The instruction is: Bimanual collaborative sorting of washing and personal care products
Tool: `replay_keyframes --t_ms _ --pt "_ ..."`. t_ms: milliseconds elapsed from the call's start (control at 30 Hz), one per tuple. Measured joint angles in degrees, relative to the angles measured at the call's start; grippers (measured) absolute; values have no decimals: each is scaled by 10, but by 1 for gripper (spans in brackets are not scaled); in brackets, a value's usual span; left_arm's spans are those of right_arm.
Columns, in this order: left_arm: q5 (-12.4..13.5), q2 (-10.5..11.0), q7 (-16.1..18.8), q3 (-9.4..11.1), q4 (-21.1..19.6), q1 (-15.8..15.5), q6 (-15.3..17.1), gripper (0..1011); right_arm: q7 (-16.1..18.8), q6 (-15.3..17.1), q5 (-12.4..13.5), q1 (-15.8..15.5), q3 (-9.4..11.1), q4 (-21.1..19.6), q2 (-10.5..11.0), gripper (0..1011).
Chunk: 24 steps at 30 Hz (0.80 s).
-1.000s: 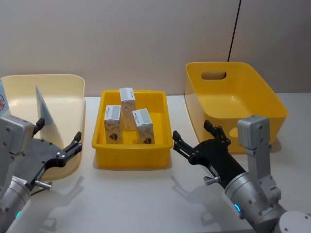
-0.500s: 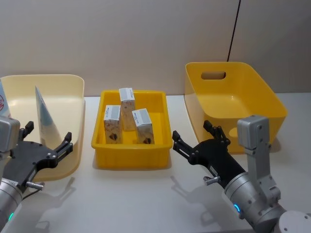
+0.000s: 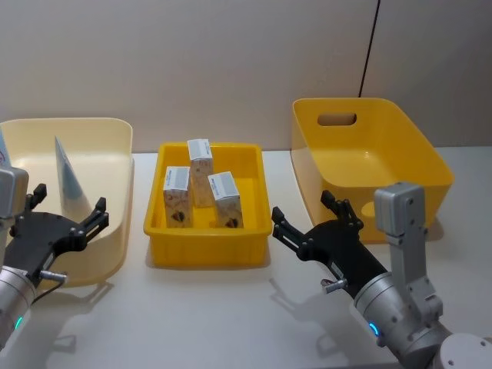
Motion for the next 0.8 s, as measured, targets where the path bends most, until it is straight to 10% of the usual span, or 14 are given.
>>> replay_keyframes --t_ms 800 --pt "-7 -41 -10 -13 104 -50 -3 1003 0 0 0 0 0 0 0 1001"
